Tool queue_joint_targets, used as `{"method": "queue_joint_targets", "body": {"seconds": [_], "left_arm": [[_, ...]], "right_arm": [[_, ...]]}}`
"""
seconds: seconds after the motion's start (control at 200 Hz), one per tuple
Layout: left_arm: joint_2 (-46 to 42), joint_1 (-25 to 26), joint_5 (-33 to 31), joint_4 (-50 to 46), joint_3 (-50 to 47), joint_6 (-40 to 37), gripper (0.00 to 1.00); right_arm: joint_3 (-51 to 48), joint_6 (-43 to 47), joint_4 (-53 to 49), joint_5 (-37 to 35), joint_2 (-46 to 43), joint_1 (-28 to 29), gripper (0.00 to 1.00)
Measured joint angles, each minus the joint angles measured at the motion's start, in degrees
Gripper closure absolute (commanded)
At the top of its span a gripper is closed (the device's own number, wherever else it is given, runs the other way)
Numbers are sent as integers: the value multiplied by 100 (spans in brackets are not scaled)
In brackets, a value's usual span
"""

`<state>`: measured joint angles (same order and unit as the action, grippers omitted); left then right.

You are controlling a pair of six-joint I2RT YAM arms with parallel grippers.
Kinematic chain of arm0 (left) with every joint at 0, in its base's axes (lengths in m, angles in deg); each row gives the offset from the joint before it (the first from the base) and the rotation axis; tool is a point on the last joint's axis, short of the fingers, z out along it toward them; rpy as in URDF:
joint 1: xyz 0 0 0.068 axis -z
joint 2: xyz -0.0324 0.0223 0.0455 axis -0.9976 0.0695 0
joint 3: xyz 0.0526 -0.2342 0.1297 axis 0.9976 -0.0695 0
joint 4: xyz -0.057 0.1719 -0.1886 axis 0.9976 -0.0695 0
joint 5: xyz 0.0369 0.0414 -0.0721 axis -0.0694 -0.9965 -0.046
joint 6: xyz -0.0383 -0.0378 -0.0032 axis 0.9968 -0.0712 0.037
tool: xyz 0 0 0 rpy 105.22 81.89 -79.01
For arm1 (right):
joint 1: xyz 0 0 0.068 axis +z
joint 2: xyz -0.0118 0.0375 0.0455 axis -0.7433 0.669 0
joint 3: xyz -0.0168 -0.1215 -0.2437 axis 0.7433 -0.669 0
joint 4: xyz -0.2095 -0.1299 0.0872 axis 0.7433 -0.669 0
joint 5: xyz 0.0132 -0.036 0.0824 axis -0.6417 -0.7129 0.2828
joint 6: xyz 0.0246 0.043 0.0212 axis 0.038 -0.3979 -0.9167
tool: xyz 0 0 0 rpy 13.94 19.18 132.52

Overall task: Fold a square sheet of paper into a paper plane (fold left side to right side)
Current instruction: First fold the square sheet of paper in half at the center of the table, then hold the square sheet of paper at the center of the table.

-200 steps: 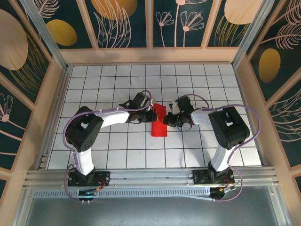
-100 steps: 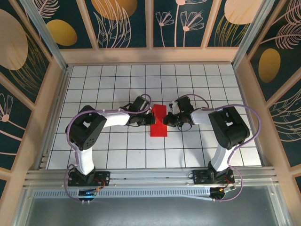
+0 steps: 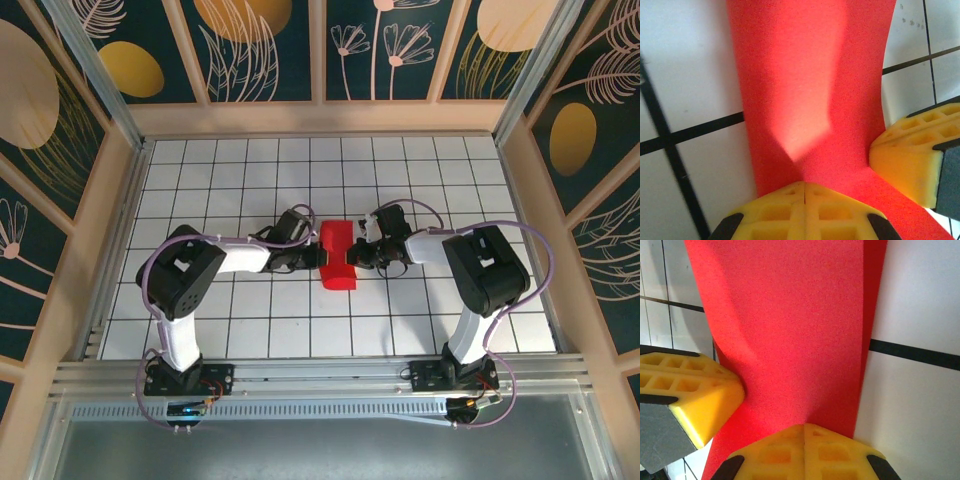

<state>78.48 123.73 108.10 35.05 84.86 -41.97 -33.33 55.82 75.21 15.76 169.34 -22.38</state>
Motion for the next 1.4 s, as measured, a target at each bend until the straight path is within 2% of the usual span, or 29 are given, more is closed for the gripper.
{"method": "queue_joint_targets", "body": {"seconds": [0.27,0.495,0.801,1.401], "left_arm": [[-483,-328,-20,20,-490,-7,100],[-852,-280,153,114,-474,-26,100],[-260,125,407,179,15,-50,100],[177,125,420,199,103,-140,100]], "right_arm": [[0,2,2,9,0,-2,100],[0,2,4,15,0,-2,100],[0,2,4,17,0,-2,100],[26,0,-13,26,0,-2,100]]}}
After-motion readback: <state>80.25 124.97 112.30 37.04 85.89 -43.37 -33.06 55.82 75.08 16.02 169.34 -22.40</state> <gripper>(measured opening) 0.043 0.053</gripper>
